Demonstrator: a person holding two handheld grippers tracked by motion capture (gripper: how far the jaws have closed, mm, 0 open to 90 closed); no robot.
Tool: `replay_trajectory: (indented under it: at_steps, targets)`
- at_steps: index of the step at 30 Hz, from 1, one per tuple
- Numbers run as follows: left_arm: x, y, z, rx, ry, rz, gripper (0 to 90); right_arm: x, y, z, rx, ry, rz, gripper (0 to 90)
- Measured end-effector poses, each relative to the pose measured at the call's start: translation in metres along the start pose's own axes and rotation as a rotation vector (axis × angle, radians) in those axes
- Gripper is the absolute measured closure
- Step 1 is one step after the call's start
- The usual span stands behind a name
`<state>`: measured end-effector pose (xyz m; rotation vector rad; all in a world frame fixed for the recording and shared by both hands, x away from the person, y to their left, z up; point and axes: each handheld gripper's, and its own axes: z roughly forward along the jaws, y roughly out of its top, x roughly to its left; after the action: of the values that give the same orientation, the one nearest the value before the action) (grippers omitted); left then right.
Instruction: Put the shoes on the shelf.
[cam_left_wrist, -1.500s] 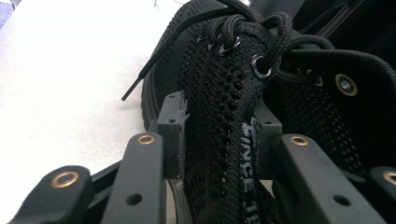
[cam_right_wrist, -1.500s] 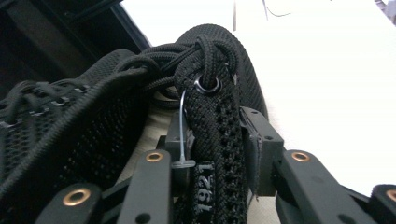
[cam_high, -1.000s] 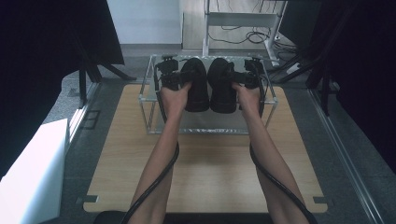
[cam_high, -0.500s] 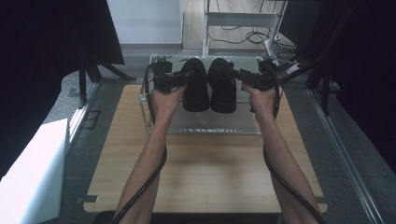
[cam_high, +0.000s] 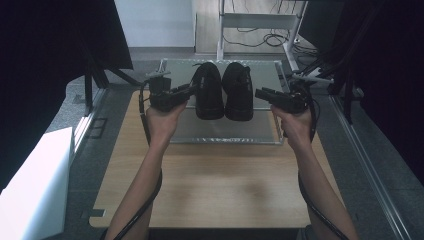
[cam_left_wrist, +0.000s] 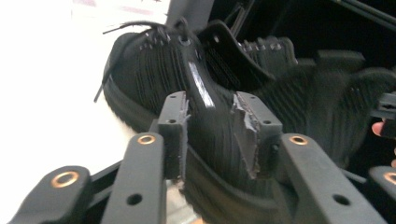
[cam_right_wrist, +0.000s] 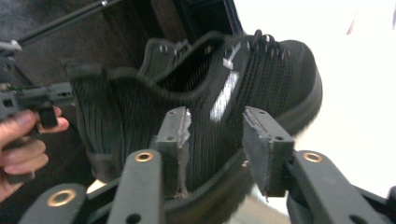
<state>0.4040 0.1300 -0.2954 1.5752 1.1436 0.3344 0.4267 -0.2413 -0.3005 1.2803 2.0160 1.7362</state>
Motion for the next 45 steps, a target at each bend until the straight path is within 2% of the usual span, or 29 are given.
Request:
replay_trajectory:
  at_steps: [7, 9, 12, 17, 22, 28, 31, 34, 36, 42, 45]
  targets:
    - [-0.004, -0.028, -0.016, 0.016, -0.032, 0.033, 80.4, 0.003, -0.032, -0.015, 0.0, 0.044, 0.001, 80.1]
    - [-0.006, -0.038, -0.017, 0.029, -0.045, 0.051, 83.4, 0.004, -0.041, -0.017, -0.003, 0.068, 0.007, 84.6]
    - [-0.009, -0.047, -0.02, 0.042, -0.044, 0.081, 87.0, 0.006, -0.053, -0.02, 0.002, 0.08, 0.003, 89.4]
    - [-0.01, -0.062, -0.019, 0.052, -0.028, 0.098, 88.4, 0.005, -0.069, -0.019, 0.02, 0.057, -0.007, 90.0]
    - [-0.012, -0.076, -0.015, 0.06, -0.077, 0.08, 88.3, 0.01, -0.081, -0.012, 0.028, 0.087, -0.005, 90.0]
    - [-0.018, -0.08, -0.007, 0.069, -0.095, 0.088, 87.9, 0.018, -0.085, -0.005, 0.028, 0.124, -0.006, 90.0]
    - [-0.02, -0.078, -0.001, 0.075, -0.089, 0.096, 87.5, 0.02, -0.084, -0.001, 0.022, 0.133, -0.002, 90.0]
    - [-0.021, -0.076, 0.001, 0.073, -0.087, 0.099, 87.6, 0.021, -0.083, 0.004, 0.021, 0.122, -0.004, 90.0]
    - [-0.02, -0.076, 0.002, 0.076, -0.079, 0.101, 87.6, 0.022, -0.082, 0.006, 0.008, 0.13, 0.011, 90.0]
    - [-0.015, -0.072, 0.01, 0.081, -0.064, 0.086, 87.5, 0.021, -0.079, 0.013, 0.01, 0.091, -0.001, 90.0]
    - [-0.014, -0.069, 0.016, 0.09, -0.052, 0.084, 87.4, 0.018, -0.077, 0.017, 0.0, 0.079, 0.014, 90.0]
